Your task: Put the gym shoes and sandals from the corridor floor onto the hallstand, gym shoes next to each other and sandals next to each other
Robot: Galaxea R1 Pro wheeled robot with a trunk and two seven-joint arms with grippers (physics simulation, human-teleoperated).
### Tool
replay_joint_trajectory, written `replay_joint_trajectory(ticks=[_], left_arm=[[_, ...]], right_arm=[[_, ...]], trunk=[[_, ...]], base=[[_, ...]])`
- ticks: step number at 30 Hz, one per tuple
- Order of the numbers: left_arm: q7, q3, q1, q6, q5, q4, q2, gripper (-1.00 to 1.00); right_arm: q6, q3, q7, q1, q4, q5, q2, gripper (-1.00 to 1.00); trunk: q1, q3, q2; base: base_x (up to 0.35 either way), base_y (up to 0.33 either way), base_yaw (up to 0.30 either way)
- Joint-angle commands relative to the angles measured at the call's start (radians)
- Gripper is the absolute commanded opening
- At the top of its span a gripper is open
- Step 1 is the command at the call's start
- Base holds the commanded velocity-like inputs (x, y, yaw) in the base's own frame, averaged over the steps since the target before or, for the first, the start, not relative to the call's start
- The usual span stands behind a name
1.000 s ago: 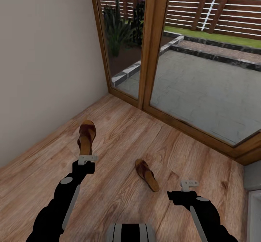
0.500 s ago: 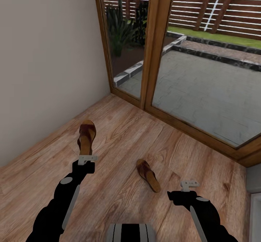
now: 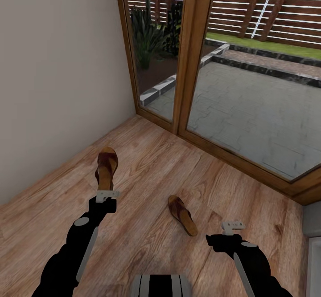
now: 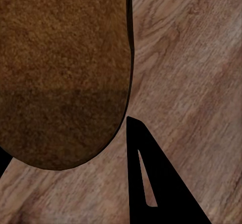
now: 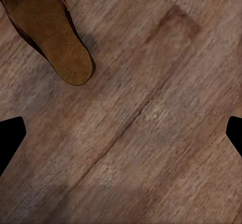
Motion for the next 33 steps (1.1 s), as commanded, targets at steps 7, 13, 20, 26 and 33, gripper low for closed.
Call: replay_joint_trajectory(ticks=[7, 13, 20, 26, 33], left_arm=[[0.000, -0.001, 0.000, 0.006, -0.005, -0.001, 0.000, -1.00], [-0.001, -0.005, 0.000, 0.006, -0.006, -0.015, -0.008, -1.00], [-0.001, -0.005, 0.000, 0.008, -0.005, -0.049, -0.012, -1.00], [-0.001, -0.006, 0.000, 0.009, -0.005, -0.062, -0.012, -1.00], [-0.001, -0.007, 0.000, 0.009, -0.005, -0.063, -0.012, -1.00]], right_arm=[[-0.001, 0.001, 0.006, 0.000, 0.002, -0.005, 0.000, 1.00], [0.006, -0.003, 0.004, 0.003, -0.004, -0.005, 0.000, 1.00], [0.006, -0.002, 0.005, 0.003, -0.003, -0.005, 0.000, 1.00], [0.006, -0.002, 0.004, 0.003, -0.003, -0.004, 0.000, 1.00], [0.006, -0.002, 0.000, 0.003, -0.003, -0.002, 0.000, 1.00]], trunk=[[0.000, -0.001, 0.000], [0.000, -0.001, 0.000], [0.000, -0.001, 0.000], [0.000, -0.001, 0.000], [0.000, -0.001, 0.000]], base=[[0.000, 0.000, 0.000], [0.000, 0.000, 0.000], [0.102, 0.000, 0.000], [0.144, 0.000, 0.000], [0.022, -0.004, 0.000]])
